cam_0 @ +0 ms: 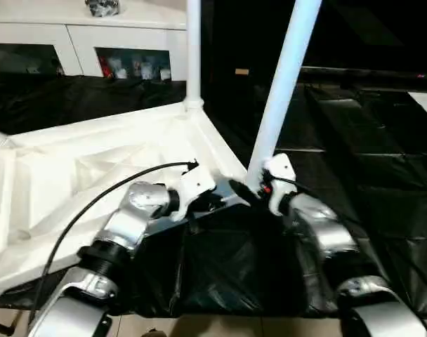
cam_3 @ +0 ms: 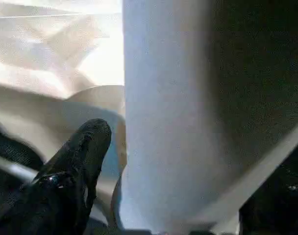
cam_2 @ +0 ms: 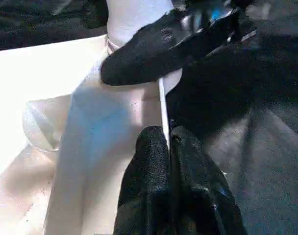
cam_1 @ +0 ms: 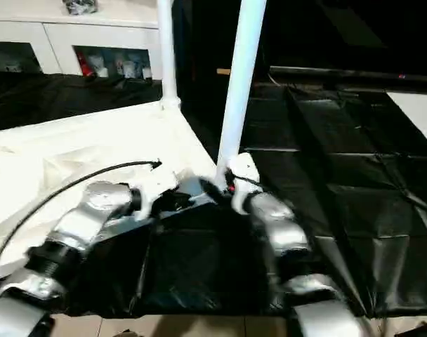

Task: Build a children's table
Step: Rotate leg to tighten

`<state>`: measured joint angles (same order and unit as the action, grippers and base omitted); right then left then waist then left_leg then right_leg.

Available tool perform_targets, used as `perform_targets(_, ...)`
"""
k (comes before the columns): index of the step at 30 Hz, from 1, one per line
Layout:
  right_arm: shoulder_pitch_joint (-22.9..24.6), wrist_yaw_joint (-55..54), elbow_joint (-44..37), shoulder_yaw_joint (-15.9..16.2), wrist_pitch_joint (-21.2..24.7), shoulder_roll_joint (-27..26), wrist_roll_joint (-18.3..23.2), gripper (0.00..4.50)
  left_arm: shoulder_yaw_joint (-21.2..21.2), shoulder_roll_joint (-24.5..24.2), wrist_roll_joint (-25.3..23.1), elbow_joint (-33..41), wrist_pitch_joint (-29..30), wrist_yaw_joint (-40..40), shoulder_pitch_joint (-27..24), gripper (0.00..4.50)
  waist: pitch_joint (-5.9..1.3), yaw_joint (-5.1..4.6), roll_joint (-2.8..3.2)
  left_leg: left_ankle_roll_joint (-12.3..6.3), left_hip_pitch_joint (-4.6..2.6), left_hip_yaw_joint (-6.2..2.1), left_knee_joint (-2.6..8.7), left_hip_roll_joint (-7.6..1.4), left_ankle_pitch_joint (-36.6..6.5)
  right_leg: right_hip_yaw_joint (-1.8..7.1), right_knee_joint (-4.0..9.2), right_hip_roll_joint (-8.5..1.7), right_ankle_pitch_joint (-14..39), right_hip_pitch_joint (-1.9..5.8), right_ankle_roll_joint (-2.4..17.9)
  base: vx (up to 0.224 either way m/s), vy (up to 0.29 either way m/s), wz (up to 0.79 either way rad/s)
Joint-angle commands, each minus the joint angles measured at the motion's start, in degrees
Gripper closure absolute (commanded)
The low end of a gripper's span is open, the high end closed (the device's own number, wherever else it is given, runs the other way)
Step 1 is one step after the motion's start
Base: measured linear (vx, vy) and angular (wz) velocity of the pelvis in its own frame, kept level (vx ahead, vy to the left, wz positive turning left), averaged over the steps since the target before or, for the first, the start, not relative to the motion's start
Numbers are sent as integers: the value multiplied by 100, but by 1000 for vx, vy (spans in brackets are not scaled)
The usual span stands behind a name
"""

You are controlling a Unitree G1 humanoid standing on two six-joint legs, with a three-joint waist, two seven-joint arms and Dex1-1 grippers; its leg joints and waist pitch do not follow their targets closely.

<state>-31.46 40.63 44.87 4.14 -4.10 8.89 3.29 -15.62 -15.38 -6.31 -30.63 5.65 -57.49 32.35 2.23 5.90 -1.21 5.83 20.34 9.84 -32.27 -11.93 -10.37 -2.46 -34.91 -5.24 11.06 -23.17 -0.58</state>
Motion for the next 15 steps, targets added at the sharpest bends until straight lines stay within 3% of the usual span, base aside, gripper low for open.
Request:
perform_targets(1, 175, 1041, -246, 466, 186, 140, 35, 73, -182, -43, 118, 112, -324, -479, 71, 450, -322, 11, 12, -373, 2, 34, 338, -71, -1085, 157, 343, -200, 188, 306, 1378, 0, 0, 0)
perform_targets(6, 341, 2076, -564, 761, 189, 477, 162, 73, -188, -290, 249, 92, -408, -947, 88, 450, -307, 88, 25, -390, -7, 46, 341, -107, -1185, 147, 338, -211, 359, 297, 1452, 0, 0, 0)
perform_targets(10, 569, 3134, -1151, 991, 579, 765, 458, 73, -210, -569, 365, 23, -546, -1438, 117, 450, -298, 132, 9, -395, -16, 45, 347, -119, -1257, 153, 349, -209, 542, 294, 1433, 0, 0, 0)
perform_targets(11, 629, 3313, -1300, 1071, 690, 826, 502, 108, -216, -631, 363, -17, -590, -1519, 127, 450, -300, 152, 2, -391, -13, 50, 344, -125, -1220, 154, 341, -217, 506, 284, 1448, 0, 0, 0)
perform_targets(15, 768, 3626, -1586, 1258, 859, 935, 507, 125, -208, -790, 340, -111, -681, -1686, 149, 450, -289, 226, 6, -315, -31, 49, 361, -126, -1309, 160, 366, -229, 751, 270, 1375, 0, 0, 0)
